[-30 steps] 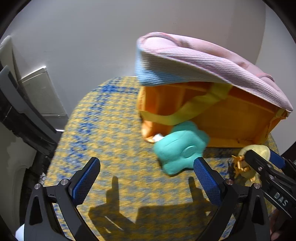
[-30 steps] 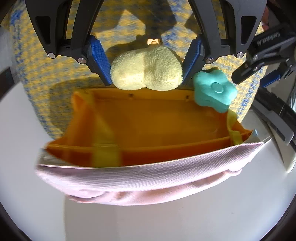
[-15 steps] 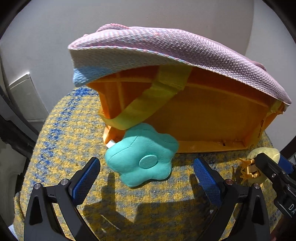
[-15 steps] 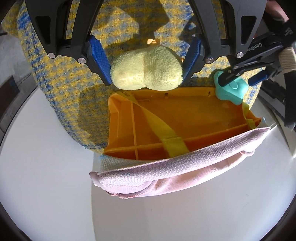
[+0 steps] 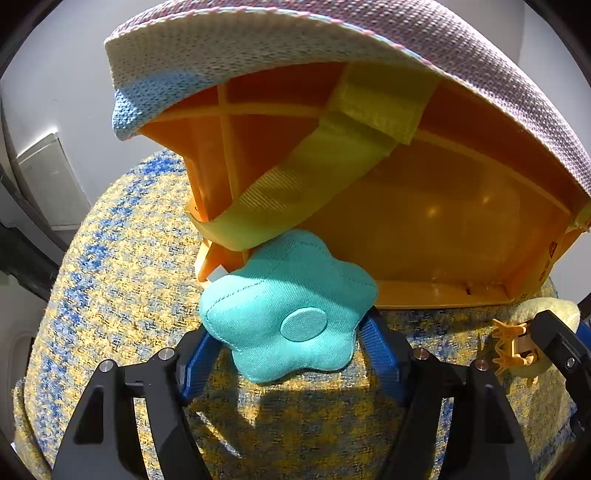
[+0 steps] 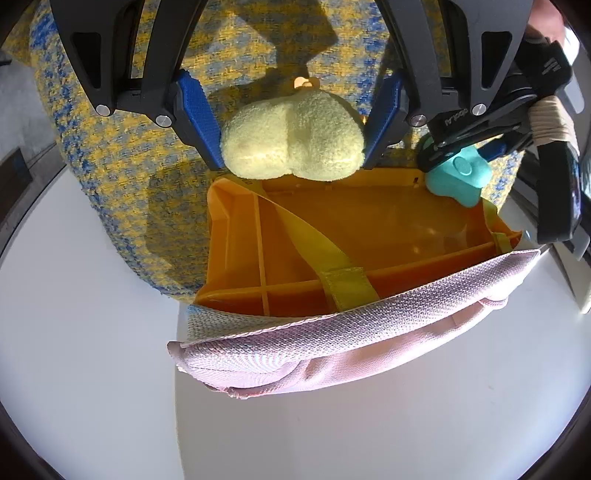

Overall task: Organize objects
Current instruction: 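Grasp the teal plush flower with left tool while right tool grasps the yellow plush, then lift flower and yellow plush over the basket and open both tools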

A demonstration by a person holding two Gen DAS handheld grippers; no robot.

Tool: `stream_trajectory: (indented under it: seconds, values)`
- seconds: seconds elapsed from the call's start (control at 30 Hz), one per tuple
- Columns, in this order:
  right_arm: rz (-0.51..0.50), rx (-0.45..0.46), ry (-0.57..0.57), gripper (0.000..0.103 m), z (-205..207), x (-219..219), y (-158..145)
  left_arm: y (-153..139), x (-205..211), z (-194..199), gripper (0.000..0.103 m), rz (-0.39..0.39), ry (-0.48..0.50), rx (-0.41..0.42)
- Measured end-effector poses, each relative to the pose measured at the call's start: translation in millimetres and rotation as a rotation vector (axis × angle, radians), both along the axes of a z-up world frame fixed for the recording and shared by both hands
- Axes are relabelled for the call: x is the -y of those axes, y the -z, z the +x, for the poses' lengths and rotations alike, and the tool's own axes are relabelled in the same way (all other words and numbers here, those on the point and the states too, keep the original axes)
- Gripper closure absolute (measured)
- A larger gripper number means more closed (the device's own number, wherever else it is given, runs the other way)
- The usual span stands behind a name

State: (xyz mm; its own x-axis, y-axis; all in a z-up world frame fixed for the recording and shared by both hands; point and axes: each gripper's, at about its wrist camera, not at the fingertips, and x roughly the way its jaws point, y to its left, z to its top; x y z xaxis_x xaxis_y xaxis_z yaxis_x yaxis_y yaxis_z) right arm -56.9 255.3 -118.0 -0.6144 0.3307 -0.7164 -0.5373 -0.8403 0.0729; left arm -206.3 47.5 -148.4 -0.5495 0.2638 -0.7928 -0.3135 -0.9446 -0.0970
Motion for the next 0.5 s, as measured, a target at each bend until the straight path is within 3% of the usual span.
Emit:
stream_trajectory:
  seconds: [0.5]
  values:
    - [0.009,-0.015,-0.011,0.03,1.7,-2.6,-8.3,-21.6,-0.2,13.9,0.037,-0.028,0.011,-0.037]
